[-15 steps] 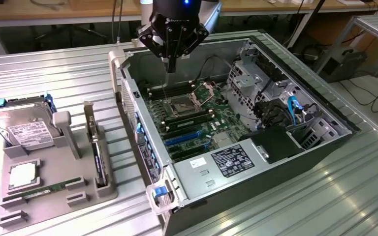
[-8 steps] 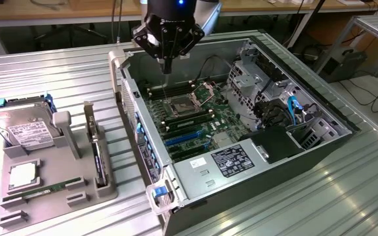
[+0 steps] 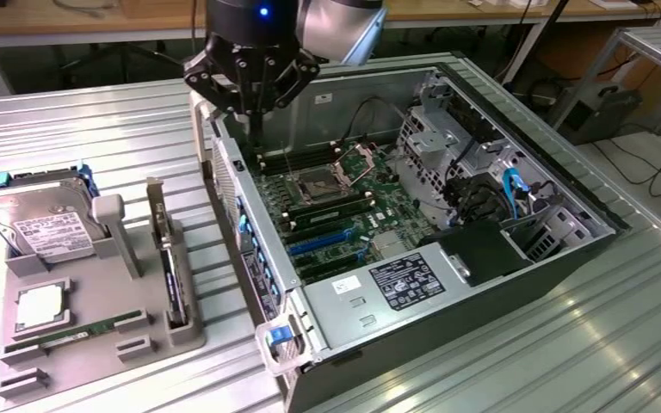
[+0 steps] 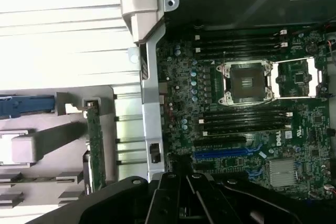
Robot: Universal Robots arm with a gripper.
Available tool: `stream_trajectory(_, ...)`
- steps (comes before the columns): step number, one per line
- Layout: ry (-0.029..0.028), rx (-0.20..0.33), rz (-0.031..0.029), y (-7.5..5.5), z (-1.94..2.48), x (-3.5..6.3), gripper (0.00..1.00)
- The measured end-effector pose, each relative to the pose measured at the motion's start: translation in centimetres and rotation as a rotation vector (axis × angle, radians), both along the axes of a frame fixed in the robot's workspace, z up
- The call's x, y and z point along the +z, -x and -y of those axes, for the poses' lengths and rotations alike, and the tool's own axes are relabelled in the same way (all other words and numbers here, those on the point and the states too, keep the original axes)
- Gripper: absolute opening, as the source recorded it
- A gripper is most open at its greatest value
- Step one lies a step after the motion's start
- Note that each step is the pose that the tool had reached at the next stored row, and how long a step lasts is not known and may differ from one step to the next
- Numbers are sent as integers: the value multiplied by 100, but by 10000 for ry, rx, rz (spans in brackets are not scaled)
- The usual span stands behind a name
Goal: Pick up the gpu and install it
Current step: 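Reach for the gpu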
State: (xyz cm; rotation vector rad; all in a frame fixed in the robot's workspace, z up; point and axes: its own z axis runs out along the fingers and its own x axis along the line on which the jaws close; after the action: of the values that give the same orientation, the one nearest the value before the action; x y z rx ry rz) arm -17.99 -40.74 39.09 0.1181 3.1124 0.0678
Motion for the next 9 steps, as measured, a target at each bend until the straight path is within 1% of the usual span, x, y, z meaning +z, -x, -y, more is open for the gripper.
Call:
stream_trajectory(7, 1, 1, -1, 294, 67, -44, 11)
stream_trajectory(8, 1, 0, -1, 395, 92, -63, 11)
stream_trajectory(9, 3, 0, -2, 446, 105, -74, 11)
